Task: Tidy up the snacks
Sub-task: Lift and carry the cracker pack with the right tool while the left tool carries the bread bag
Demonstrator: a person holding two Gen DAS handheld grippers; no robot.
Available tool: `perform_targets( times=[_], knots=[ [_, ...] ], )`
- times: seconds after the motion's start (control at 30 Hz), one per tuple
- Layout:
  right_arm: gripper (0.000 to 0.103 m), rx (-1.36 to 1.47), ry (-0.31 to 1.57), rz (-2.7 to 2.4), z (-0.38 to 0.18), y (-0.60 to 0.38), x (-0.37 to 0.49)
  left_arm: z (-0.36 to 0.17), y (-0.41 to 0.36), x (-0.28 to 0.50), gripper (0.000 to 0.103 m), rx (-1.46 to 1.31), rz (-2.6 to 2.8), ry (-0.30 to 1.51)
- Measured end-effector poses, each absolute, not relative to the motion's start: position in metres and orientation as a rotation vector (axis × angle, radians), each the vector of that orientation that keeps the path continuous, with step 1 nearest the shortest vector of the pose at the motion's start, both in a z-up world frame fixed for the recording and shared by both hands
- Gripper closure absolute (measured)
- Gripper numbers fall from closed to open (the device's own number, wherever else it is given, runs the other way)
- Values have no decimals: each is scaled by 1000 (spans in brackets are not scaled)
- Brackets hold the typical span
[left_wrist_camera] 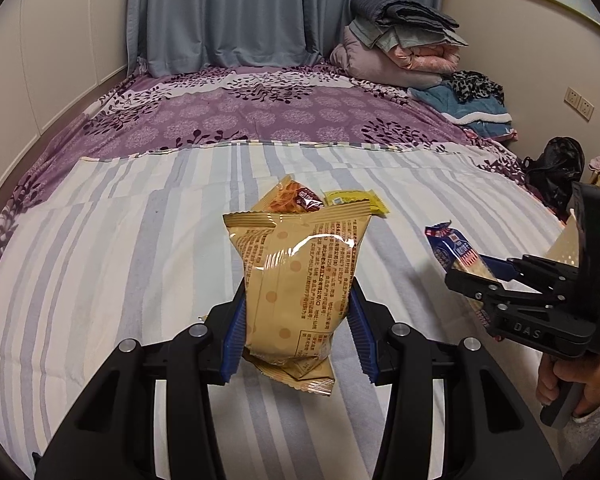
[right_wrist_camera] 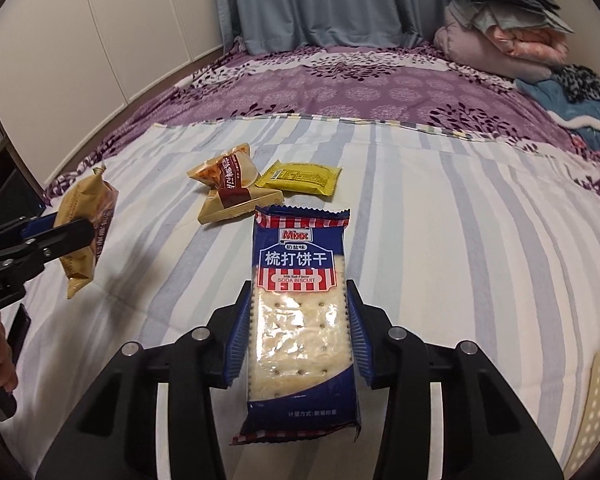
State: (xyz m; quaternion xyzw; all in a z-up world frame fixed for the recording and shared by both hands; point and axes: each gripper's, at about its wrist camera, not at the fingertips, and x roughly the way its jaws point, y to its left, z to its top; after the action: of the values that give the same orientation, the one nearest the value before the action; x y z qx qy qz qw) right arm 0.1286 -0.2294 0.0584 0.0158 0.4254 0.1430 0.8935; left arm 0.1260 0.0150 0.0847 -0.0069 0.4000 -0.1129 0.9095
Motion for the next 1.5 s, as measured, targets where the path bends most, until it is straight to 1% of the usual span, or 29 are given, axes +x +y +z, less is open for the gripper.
perform_targets(
  times=[0.63,1.13,1.5],
  knots=[
    [59,116,774,250,109,-278,26,125,-20,65,56,51,-283,755],
    [59,169,686,163,135,-324,-21,145,-43,36,56,90,-329,716],
    [59,224,632,53,144,-370,-49,147,-61,25,56,113,-364,710]
  ],
)
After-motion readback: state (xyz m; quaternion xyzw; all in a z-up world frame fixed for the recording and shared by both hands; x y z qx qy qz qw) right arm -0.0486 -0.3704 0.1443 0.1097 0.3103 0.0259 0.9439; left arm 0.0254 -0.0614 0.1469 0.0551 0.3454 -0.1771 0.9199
